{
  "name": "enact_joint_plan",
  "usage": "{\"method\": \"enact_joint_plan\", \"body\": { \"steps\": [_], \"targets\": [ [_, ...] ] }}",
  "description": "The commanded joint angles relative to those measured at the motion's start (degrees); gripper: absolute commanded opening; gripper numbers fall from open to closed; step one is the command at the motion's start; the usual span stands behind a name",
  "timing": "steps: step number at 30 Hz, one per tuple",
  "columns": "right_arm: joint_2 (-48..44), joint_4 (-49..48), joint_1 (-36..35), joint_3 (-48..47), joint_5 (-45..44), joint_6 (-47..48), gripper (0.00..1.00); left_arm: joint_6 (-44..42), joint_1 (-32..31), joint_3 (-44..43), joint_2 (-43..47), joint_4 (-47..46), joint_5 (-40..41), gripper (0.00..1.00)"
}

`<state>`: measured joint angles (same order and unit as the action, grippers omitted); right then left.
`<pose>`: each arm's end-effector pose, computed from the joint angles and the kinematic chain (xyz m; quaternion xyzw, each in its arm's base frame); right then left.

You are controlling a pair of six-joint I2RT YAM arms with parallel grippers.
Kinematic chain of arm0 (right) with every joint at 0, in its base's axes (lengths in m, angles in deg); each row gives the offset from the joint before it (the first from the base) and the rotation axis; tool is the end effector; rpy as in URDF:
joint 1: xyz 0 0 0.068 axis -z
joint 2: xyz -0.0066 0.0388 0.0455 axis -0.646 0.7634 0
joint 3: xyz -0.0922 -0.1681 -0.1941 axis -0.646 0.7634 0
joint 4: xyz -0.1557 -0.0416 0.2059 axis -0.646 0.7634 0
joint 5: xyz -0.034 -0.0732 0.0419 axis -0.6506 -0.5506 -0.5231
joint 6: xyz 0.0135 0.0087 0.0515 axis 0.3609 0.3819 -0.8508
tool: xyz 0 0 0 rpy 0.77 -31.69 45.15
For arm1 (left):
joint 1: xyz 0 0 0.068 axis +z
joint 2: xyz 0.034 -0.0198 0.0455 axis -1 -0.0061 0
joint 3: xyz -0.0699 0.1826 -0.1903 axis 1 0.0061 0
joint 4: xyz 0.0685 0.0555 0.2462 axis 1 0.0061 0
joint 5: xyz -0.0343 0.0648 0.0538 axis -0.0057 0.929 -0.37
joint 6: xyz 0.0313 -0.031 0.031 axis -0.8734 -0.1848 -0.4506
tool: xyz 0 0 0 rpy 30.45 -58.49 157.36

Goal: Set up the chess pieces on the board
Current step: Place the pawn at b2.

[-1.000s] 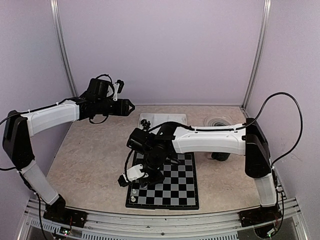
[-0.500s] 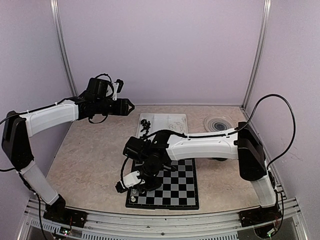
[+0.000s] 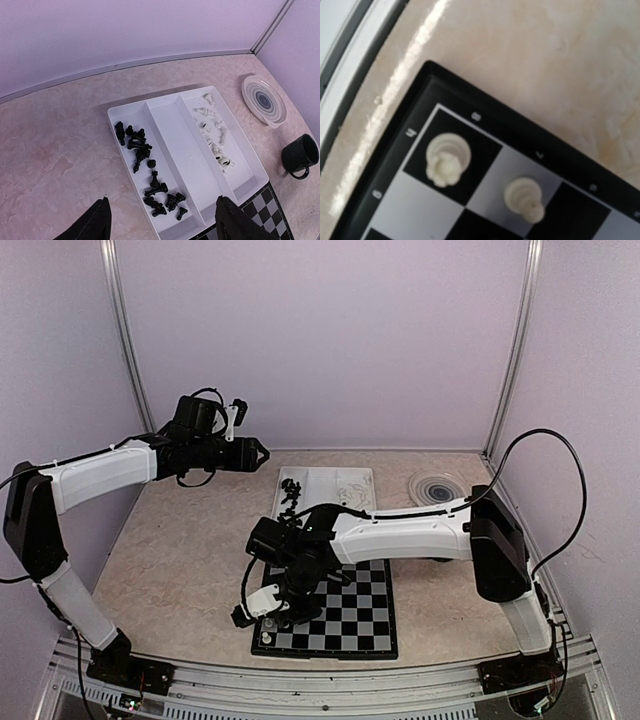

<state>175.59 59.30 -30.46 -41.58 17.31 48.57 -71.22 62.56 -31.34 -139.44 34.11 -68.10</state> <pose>0.1462 0.4434 0.1794 -0.8373 0.5097 0.1527 0.1258 0.3369 -0.1773 0.2975 0.1476 0.8544 -0.2147 0.4496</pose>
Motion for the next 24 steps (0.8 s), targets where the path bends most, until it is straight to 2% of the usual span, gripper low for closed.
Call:
{"method": "enact_joint_plan", "body": {
  "steps": [1, 7, 13, 24],
  "targets": [
    [1.33, -0.69, -0.67, 0.83, -0.63, 0.35, 0.11, -0.28, 0.11, -0.64, 0.65, 0.47, -0.61, 0.71],
    [1.48, -0.6, -0.67, 0.92, -0.17, 0.36, 0.15, -0.3, 0.11, -0.6, 0.59, 0.59, -0.64, 0.71],
    [1.37, -0.22, -0.69, 0.81, 0.48, 0.27, 0.26, -0.3, 0.11, -0.73, 0.59, 0.64, -0.78, 0.71],
    [-0.77, 3.88, -0.04, 0.47, -0.01, 0.83, 0.31, -0.19, 0.11, -0.81, 0.68, 0.71, -1.32, 0.71]
  ]
}}
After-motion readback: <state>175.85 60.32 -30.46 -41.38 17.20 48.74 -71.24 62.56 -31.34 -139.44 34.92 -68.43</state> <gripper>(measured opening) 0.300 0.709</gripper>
